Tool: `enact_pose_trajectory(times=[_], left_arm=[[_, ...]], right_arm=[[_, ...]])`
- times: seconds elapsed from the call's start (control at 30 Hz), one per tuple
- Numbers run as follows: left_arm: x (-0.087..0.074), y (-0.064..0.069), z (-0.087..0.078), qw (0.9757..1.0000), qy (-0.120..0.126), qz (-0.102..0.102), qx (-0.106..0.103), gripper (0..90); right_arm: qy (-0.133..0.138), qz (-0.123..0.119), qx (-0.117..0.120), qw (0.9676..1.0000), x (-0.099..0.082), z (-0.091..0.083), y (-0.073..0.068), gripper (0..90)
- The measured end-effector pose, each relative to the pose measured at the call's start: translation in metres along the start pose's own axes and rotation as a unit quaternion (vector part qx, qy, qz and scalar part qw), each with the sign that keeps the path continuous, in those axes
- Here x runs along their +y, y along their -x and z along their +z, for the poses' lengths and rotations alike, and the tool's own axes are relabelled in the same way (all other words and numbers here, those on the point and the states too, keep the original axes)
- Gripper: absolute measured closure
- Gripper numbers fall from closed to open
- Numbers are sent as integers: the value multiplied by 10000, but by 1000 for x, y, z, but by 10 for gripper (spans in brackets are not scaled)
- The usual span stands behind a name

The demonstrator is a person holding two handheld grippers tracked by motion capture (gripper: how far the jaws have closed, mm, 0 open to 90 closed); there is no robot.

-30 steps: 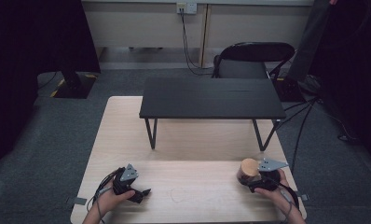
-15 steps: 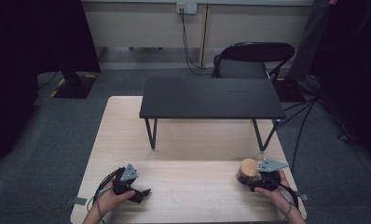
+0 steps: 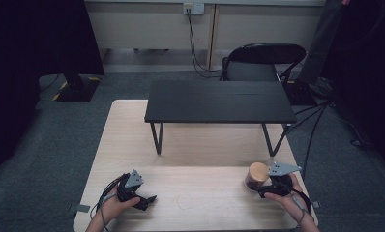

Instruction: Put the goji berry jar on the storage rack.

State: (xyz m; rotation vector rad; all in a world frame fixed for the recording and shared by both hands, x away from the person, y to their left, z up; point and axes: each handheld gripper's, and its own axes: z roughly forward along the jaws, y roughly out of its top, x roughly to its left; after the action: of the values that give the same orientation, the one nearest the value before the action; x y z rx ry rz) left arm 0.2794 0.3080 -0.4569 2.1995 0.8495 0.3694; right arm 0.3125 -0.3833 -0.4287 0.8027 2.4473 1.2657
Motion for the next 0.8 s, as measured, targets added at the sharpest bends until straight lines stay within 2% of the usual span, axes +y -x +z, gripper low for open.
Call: enact_pose_trajectory(times=[0.13, 0.5, 0.8], left_arm=[[0, 0, 0, 10000, 0, 0, 0, 0], [0, 0, 0, 10000, -1, 1, 0, 0], [0, 0, 0, 10000, -2, 0, -1, 0]], right_arm=[[24, -92, 67, 9999, 14, 0, -1, 258], [112, -57, 375, 9992, 52, -6, 6, 258], [21, -301, 370, 9989, 95, -15, 7, 258]])
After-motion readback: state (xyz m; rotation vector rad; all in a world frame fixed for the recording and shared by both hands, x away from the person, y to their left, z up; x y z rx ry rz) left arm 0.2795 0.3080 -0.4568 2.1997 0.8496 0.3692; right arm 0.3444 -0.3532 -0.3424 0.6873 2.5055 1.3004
